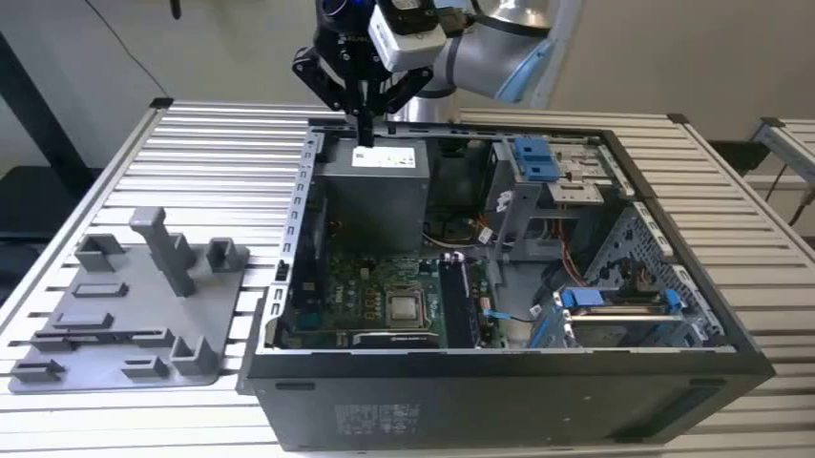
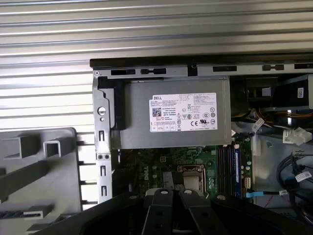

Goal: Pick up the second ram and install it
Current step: 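Reach for the second ram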

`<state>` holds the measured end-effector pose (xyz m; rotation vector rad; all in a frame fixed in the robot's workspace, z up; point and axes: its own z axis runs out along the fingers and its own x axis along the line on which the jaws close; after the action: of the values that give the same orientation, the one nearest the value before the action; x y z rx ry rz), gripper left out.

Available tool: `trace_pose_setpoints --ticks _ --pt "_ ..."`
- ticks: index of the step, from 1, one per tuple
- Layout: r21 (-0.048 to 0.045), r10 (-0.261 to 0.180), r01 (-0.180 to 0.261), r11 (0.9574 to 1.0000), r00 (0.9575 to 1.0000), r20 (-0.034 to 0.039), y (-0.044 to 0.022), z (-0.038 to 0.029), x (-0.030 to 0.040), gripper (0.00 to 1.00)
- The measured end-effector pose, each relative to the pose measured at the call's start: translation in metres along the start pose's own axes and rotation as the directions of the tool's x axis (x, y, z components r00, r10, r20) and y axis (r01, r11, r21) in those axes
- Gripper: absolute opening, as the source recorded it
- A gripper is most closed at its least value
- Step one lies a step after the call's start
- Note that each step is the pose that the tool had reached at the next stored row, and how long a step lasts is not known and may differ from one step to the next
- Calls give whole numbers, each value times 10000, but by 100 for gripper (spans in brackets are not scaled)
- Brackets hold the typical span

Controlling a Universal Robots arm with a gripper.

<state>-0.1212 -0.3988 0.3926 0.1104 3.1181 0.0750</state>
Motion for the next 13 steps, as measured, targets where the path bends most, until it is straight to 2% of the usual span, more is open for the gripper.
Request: trace_pose_setpoints --ticks 6,13 --pt "2 1 -1 10000 10000 -1 -2 -2 20 11" --pt "0 1 -1 10000 10000 0 -10 -4 135 11"
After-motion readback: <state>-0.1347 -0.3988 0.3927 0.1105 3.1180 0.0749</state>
